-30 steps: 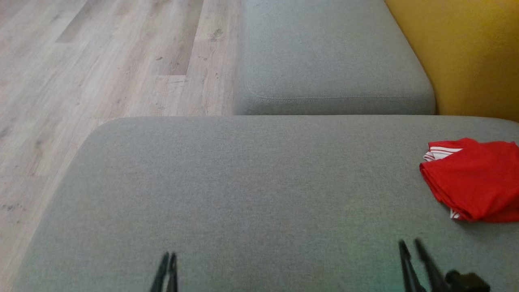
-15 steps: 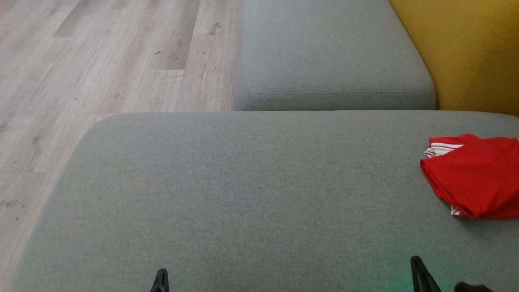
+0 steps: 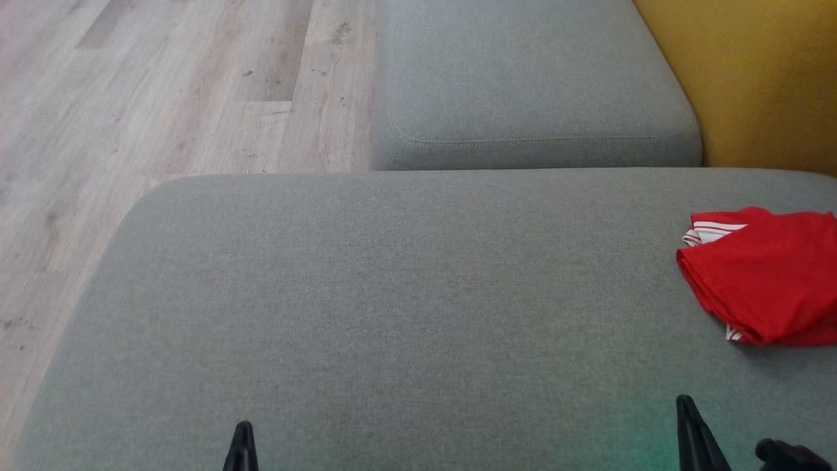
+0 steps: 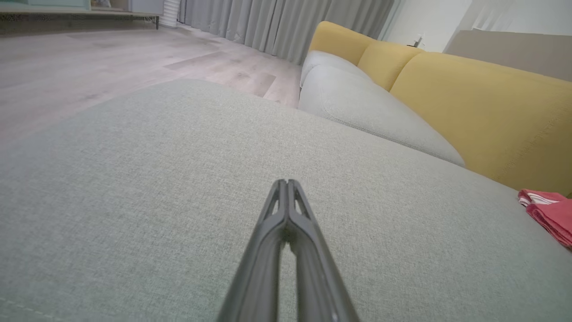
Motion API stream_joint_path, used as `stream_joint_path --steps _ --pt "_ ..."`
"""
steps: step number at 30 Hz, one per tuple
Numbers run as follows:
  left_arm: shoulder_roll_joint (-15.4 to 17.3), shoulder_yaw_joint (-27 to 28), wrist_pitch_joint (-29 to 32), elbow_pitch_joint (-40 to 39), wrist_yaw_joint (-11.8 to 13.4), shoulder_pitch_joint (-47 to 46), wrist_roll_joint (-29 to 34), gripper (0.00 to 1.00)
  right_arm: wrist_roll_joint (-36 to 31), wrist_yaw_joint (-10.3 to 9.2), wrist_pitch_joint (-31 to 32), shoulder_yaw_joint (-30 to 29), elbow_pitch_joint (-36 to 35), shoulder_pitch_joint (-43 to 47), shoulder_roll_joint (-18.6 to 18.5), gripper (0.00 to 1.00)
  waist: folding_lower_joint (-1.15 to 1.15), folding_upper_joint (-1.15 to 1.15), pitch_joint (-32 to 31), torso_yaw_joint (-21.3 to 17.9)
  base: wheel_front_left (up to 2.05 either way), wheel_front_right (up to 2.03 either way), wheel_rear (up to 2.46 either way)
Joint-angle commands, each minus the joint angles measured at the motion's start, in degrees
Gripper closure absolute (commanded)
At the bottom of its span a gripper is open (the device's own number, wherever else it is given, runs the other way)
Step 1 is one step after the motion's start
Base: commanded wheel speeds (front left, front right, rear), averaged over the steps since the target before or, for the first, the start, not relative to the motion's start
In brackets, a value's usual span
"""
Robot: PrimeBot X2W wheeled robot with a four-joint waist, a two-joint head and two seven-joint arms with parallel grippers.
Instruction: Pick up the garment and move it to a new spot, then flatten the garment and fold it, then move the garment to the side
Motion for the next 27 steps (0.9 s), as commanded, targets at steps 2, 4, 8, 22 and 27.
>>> stream_joint_path --steps 2,4,8,22,27 --pt "0.34 1.76 0.72 -1.37 -0.56 -3.8 -3.23 1.0 3.32 0.09 0.78 -0.41 -2.03 -3.62 -0.13 1.0 0.0 0.0 0.32 -0.14 0.0 0.0 0.0" --pt "0.36 2.04 1.02 -1.34 -0.77 -4.15 -4.65 1.0 4.71 0.1 1.11 -0.54 -2.05 -3.95 -0.14 1.0 0.0 0.0 0.5 -0.21 0.0 0.0 0.0" --pt "0.39 2.6 1.63 -1.26 -1.19 -4.83 -7.46 1.0 7.48 0.11 1.78 -0.81 -2.09 -4.63 -0.15 1.0 0.0 0.0 0.86 -0.35 0.0 0.0 0.0" --pt "0.46 4.46 3.65 -0.93 -2.54 -7.05 -16.57 1.0 16.5 0.15 3.94 -1.69 -2.2 -6.82 -0.2 1.0 0.0 0.0 2.02 -0.83 0.0 0.0 0.0" --pt "0.48 5.2 4.44 -0.8 -3.06 -7.91 -20.06 1.0 19.97 0.17 4.77 -2.02 -2.25 -7.66 -0.22 1.0 0.0 0.0 2.47 -1.01 0.0 0.0 0.0"
